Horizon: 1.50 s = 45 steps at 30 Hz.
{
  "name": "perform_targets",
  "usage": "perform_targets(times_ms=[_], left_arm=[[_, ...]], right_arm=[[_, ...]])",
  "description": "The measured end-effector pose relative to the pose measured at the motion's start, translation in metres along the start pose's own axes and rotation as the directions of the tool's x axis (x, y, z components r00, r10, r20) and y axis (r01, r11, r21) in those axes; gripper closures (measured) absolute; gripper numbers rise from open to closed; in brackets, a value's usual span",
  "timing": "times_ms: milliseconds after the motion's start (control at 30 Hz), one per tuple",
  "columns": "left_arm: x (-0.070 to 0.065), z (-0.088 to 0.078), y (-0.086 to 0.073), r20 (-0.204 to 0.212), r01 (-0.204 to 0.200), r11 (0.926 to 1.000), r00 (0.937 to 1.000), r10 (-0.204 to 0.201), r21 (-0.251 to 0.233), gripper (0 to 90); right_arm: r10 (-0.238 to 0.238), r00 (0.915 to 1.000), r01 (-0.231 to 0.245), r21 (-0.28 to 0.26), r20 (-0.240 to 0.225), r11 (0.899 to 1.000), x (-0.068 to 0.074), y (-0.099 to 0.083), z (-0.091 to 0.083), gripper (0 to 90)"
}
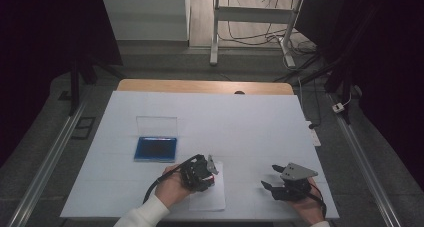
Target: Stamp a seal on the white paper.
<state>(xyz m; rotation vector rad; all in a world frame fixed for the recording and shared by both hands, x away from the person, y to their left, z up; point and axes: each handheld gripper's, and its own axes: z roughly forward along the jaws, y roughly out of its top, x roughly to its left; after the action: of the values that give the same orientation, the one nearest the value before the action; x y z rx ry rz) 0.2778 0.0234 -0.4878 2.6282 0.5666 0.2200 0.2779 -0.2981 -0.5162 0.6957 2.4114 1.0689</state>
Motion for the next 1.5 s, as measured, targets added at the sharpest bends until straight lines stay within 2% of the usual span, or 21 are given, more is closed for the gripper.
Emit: perform_targets(times_ms=[667,767,1000,1133,1267,1500], left_arm=[[-0.001,-0.001,0.0,-0.01,-0.01,1.0,0.9999,0.01,0.002,70.5],[-0.002,-0.002,-0.001,-0.015,-0.006,0.9999,0.9999,0.006,-0.01,70.1],[0.001,-0.008,-0.003,0.01,0.009,0.9984,0.9999,-0.009,-0.056,70.3],[0.004,-0.021,-0.004,0.016,0.032,0.9925,0.9994,-0.03,-0.118,70.3],[0.007,-0.036,-0.006,0.017,0.036,0.985,0.9993,-0.034,-0.169,70.3],[0.015,-0.062,-0.013,0.016,0.065,0.9659,0.9979,-0.063,-0.251,70.3]], right_arm=[[-0.004,1.0,0.004,0.003,0.0,1.0,0.0,0.0,0.0,30.1],[-0.003,1.0,0.003,0.001,0.002,1.0,0.0,0.0,0.0,30.1],[0.001,1.0,-0.001,-0.006,0.007,1.0,0.0,0.0,-0.002,30.1],[-0.001,1.0,0.001,-0.004,0.006,1.0,-0.001,0.0,-0.002,30.1],[-0.003,1.0,0.003,-0.002,0.007,1.0,-0.002,-0.001,-0.002,30.1],[-0.004,1.0,0.004,-0.006,0.008,1.0,-0.001,0.0,-0.003,30.2]])
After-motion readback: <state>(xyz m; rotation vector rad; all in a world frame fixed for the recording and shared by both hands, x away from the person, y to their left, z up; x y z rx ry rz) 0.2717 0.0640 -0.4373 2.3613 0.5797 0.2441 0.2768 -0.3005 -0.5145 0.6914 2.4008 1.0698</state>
